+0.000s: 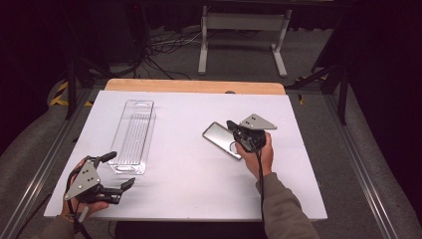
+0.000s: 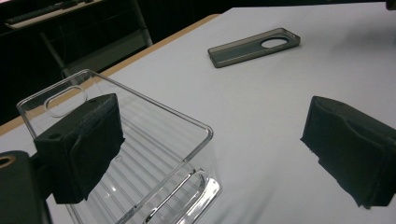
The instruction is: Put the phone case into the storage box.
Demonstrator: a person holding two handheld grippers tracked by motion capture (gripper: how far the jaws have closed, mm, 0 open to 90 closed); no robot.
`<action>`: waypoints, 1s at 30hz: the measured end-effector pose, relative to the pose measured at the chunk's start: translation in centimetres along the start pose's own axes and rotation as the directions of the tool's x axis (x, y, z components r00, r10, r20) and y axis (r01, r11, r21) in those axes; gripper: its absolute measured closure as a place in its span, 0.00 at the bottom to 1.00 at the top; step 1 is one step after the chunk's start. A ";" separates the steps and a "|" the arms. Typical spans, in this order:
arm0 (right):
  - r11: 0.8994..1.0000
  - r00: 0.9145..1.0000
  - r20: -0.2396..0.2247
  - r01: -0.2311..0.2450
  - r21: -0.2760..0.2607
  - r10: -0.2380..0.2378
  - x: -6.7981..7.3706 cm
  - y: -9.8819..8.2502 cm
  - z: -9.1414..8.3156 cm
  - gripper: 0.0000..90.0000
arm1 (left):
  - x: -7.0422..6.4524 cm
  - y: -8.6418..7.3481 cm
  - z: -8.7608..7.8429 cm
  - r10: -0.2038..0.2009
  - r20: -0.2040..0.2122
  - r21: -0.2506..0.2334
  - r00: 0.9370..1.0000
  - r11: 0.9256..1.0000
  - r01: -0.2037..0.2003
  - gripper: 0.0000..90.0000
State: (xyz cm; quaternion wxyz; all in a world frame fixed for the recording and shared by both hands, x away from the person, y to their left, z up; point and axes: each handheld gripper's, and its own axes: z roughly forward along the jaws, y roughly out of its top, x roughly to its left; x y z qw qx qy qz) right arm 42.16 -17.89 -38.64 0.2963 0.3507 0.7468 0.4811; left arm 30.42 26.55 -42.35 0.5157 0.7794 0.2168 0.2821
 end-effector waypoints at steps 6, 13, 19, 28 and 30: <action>0.999 1.000 -0.001 -0.026 0.045 0.026 -0.7 0.0 2.3 1.00 | -0.1 0.0 -0.2 0.011 0.011 -0.005 1.000 1.000 -0.011 0.06; 0.994 0.999 0.010 -0.035 0.108 0.034 -1.3 0.0 4.7 1.00 | -0.2 -0.1 -0.1 -0.006 0.030 -0.010 1.000 1.000 0.006 0.06; 0.988 0.998 0.014 -0.059 0.146 0.058 -1.5 0.1 6.2 1.00 | -0.2 -0.1 -0.1 -0.001 0.039 -0.011 0.999 1.000 0.001 0.06; 0.970 0.999 0.019 -0.054 0.237 0.051 -1.6 -0.8 9.1 1.00 | -0.2 -0.2 0.0 -0.018 0.062 -0.010 0.998 1.000 0.019 0.06; 0.964 0.998 0.025 -0.055 0.261 0.051 -1.7 -1.1 9.6 1.00 | -0.2 -0.2 0.0 -0.017 0.061 -0.012 0.998 1.000 0.018 0.06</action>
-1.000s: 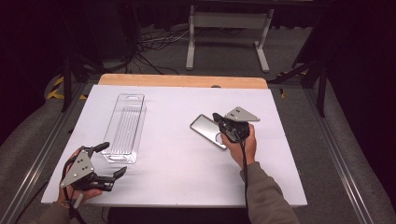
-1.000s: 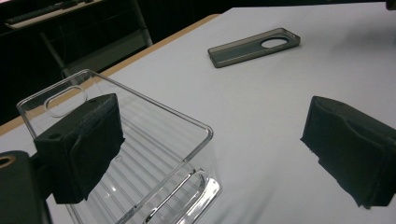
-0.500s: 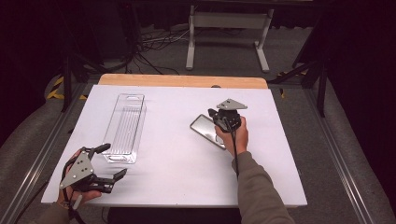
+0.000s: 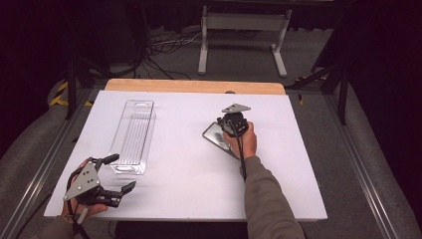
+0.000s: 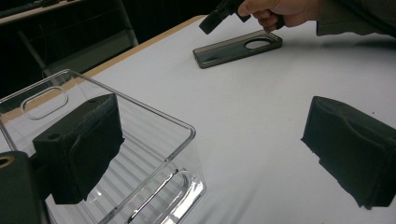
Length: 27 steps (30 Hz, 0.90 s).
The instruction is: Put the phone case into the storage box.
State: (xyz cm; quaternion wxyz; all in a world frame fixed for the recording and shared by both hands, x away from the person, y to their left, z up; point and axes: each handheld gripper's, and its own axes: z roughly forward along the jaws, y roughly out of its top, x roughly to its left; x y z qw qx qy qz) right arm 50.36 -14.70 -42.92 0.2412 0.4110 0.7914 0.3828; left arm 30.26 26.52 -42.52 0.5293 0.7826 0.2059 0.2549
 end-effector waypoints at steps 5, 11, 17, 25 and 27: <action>0.999 0.999 0.005 -0.034 0.033 0.034 -0.5 0.0 0.7 1.00 | -0.1 0.0 0.0 0.002 0.006 0.002 1.000 1.000 -0.002 0.06; 0.997 0.999 0.020 -0.032 0.073 0.031 -0.5 0.4 1.9 1.00 | 0.1 -0.1 0.1 0.004 0.013 0.000 1.000 1.000 -0.004 0.06; 0.995 0.999 0.039 -0.029 0.094 0.026 -0.5 0.0 2.8 1.00 | 0.2 -0.1 0.1 -0.009 0.033 0.010 0.999 1.000 0.009 0.06; 0.994 0.996 0.075 -0.048 0.100 0.040 -1.1 -0.2 3.1 1.00 | 0.2 -0.2 0.2 -0.008 0.042 0.015 0.999 1.000 0.007 0.06; 0.994 0.997 0.072 -0.047 0.102 0.039 -1.1 -0.2 3.1 1.00 | 0.1 -0.2 0.2 -0.009 0.045 0.018 0.999 1.000 0.008 0.06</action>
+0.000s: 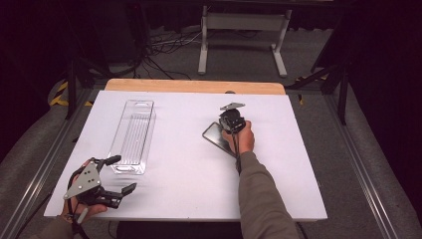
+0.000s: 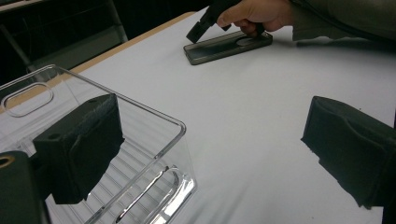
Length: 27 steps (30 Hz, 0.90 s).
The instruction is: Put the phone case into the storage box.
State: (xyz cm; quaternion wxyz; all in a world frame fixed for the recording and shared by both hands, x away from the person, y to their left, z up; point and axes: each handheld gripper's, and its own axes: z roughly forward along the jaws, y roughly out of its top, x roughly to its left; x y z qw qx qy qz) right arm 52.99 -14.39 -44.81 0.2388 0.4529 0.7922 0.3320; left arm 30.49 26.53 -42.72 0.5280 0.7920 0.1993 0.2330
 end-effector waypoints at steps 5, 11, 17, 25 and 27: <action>1.000 1.000 0.007 0.017 0.023 -0.017 0.1 0.1 0.2 1.00 | -0.1 0.0 0.1 0.002 0.008 0.007 1.000 1.000 -0.002 0.06; 0.997 0.999 0.001 0.051 0.062 -0.052 0.6 0.3 0.4 1.00 | -0.2 0.0 0.1 0.009 0.012 0.011 1.000 1.000 -0.009 0.06; 0.990 0.994 -0.048 0.103 0.100 -0.098 1.8 0.6 0.2 1.00 | -0.4 0.0 0.3 0.022 0.023 0.033 0.999 0.999 -0.023 0.06; 0.982 0.983 -0.112 0.156 0.107 -0.144 2.8 0.8 -0.2 1.00 | -0.6 -0.1 0.3 0.017 0.031 0.047 0.999 0.999 -0.018 0.06; 0.980 0.980 -0.123 0.168 0.109 -0.154 3.2 0.8 -0.3 1.00 | -0.6 -0.1 0.3 0.018 0.030 0.051 0.999 0.998 -0.019 0.06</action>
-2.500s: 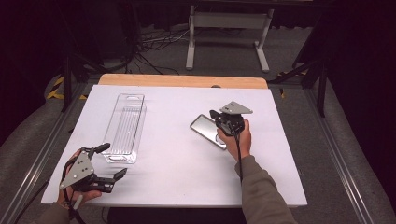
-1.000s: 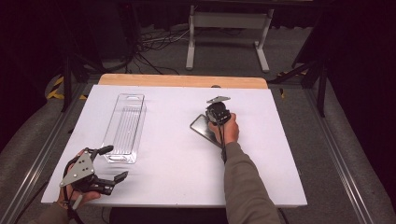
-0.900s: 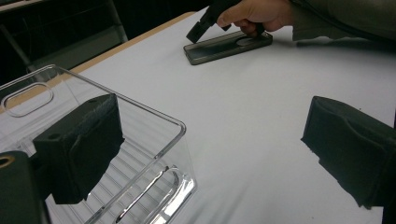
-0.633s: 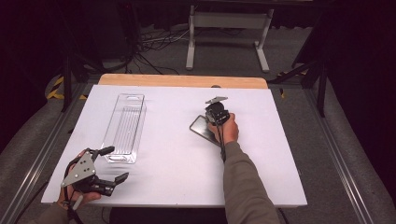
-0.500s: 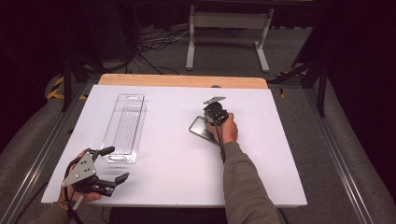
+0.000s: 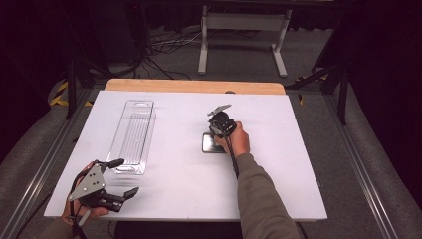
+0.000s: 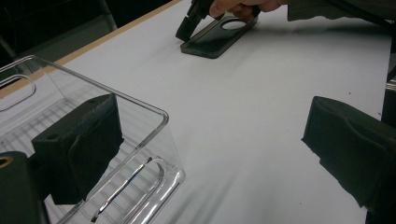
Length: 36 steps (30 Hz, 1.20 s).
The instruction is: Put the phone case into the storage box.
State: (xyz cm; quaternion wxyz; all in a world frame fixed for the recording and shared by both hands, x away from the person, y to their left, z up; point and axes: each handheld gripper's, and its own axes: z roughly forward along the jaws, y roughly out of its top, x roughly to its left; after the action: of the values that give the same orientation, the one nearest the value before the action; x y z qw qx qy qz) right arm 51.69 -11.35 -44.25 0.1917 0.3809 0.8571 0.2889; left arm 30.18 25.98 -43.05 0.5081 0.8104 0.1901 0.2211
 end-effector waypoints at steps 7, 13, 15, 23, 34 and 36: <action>1.000 0.999 -0.028 0.025 0.009 -0.025 1.1 -0.4 -0.2 1.00 | -0.1 -0.1 0.0 -0.005 -0.002 0.003 1.000 1.000 0.005 0.06; 0.999 0.997 -0.054 0.049 0.018 -0.048 1.8 -0.7 -0.7 1.00 | -0.1 -0.1 0.1 -0.004 -0.002 0.008 1.000 1.000 0.004 0.06; 0.998 0.996 -0.063 0.068 0.019 -0.066 2.1 -1.0 -1.0 1.00 | 0.0 -0.1 0.1 -0.004 -0.004 0.009 1.000 1.000 0.004 0.06; 0.996 0.991 -0.100 0.085 0.014 -0.083 3.2 -2.3 -2.2 1.00 | 0.0 0.0 -0.1 -0.005 -0.019 -0.002 1.000 1.000 0.005 0.06; 0.992 0.985 -0.124 0.125 0.016 -0.122 4.4 -3.6 -3.4 1.00 | -0.1 0.1 -0.1 0.007 -0.022 -0.007 1.000 1.000 -0.007 0.06; 0.990 0.982 -0.129 0.140 0.016 -0.137 4.5 -3.8 -3.7 1.00 | -0.2 0.1 -0.1 0.008 -0.021 -0.006 1.000 1.000 -0.008 0.06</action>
State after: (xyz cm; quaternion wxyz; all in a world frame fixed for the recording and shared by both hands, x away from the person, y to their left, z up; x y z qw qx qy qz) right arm 44.76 -11.31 -44.41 0.1515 0.3035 0.8956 0.2879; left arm 29.98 25.96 -42.93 0.5076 0.8073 0.1914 0.2323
